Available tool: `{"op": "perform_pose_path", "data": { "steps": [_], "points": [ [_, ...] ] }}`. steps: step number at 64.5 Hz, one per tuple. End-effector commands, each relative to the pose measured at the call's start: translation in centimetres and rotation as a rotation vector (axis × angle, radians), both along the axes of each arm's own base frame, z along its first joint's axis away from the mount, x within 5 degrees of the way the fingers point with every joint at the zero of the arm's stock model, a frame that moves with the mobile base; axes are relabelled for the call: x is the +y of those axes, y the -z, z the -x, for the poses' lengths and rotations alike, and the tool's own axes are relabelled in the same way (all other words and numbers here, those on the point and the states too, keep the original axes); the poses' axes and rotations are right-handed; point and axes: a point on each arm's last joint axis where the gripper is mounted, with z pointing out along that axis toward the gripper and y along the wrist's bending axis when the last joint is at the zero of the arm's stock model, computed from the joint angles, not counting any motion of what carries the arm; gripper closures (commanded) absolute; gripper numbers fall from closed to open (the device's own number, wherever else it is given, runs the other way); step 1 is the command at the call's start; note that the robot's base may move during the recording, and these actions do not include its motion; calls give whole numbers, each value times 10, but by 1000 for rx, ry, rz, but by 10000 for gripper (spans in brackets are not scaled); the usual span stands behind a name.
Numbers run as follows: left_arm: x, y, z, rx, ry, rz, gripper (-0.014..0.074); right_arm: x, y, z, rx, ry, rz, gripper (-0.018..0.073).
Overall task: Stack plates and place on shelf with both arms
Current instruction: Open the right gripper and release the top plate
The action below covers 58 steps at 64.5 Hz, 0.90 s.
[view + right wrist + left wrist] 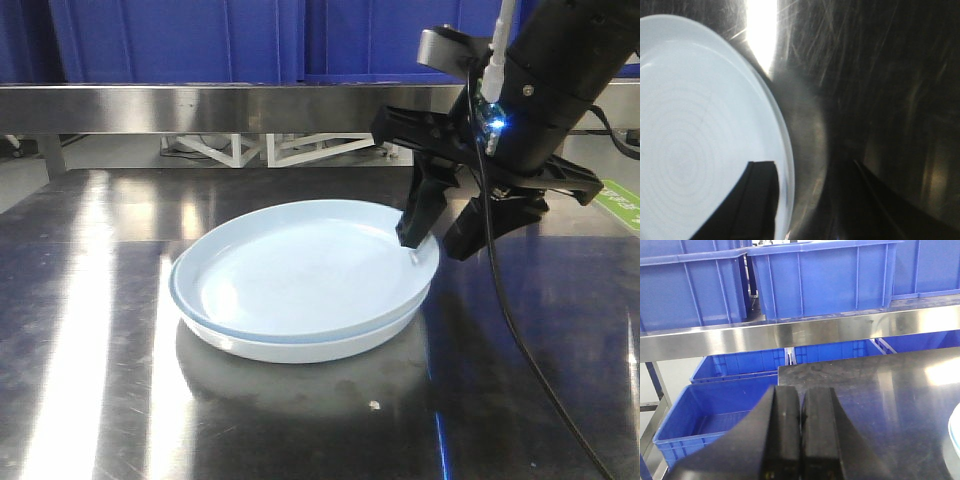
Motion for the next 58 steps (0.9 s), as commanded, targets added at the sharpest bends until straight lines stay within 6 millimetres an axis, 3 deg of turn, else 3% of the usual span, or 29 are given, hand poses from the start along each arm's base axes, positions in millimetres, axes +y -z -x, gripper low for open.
{"op": "perform_pose_path", "data": {
  "steps": [1,35,58],
  "points": [
    [1,-20,0,-117,-6,30,514,0,-23,-2,-81,9,-34,130],
    [1,-20,0,-117,-6,30,514,10,-21,2,-79,-27,-23,130],
    [1,-20,0,-117,-6,30,514,11,-8,5,-42,-35,-10,132]
  ]
}}
